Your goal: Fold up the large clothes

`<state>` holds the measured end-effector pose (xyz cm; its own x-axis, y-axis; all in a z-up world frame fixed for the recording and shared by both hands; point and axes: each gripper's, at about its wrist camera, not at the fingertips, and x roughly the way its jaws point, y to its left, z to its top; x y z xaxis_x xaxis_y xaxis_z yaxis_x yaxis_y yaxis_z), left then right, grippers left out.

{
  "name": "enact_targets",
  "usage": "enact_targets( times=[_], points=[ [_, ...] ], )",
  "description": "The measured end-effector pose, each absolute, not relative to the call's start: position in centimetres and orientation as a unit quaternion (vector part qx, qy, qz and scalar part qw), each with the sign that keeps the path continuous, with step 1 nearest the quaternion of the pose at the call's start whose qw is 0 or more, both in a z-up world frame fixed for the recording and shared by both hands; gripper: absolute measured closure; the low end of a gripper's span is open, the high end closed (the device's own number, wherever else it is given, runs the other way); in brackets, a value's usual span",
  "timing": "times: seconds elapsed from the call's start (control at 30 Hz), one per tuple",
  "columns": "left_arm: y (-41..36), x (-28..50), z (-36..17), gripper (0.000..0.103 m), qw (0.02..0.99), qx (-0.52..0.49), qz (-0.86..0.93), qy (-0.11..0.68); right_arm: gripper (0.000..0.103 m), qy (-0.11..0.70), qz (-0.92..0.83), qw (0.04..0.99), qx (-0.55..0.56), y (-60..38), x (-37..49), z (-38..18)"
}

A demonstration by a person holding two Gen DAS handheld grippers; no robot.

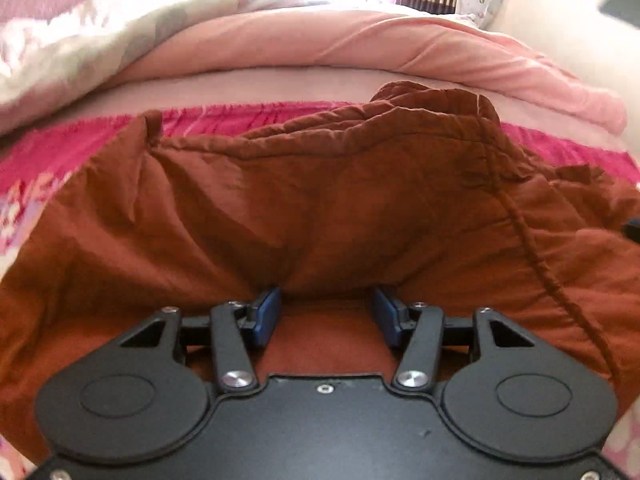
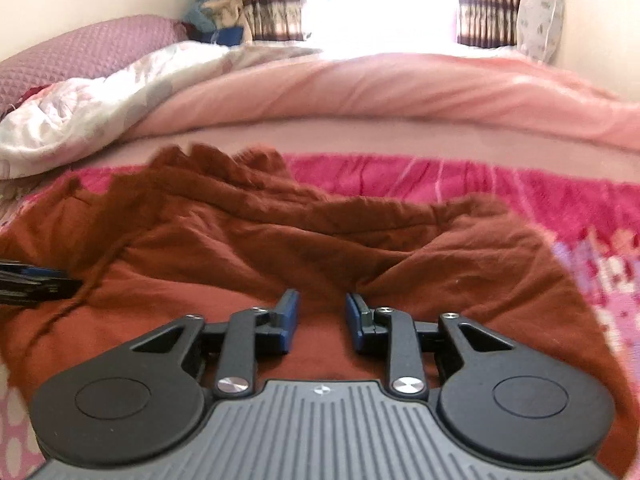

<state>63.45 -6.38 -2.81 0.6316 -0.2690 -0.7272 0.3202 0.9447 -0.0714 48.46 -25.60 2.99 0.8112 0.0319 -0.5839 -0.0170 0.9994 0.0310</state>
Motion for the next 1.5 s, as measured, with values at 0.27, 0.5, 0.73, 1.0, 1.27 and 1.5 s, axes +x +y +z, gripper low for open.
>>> enact_targets(
  times=[0.27,0.5,0.73,1.0,1.27,1.5],
  points=[
    [-4.8,63.0,-3.0,0.049,0.907,0.007,-0.159,0.391,0.065,0.276,0.107,0.955,0.003,-14.8,44.4,2.1],
    [-1.5,64.8,-3.3,0.089,0.898,-0.037,-0.165,0.406,0.103,0.314,0.05,0.948,0.027,-21.0,45.7,-0.9],
    [1.3,65.5,-3.4,0.096,0.885,-0.069,-0.186,0.421,0.103,0.315,-0.01,0.943,0.105,-32.2,42.8,-0.4],
    [1.4,66.0,-2.7,0.096,0.878,-0.077,-0.19,0.433,0.0,0.266,0.055,0.959,0.08,-38.7,36.4,2.7],
    [1.5,65.4,-1.4,0.081,0.875,-0.089,-0.187,0.438,0.024,0.328,0.118,0.936,0.037,-41.2,36.8,0.3],
    [2.6,59.9,2.3,0.042,0.892,-0.033,-0.182,0.413,0.039,0.324,0.181,0.923,-0.098,-37.0,39.1,-0.6]
  ],
)
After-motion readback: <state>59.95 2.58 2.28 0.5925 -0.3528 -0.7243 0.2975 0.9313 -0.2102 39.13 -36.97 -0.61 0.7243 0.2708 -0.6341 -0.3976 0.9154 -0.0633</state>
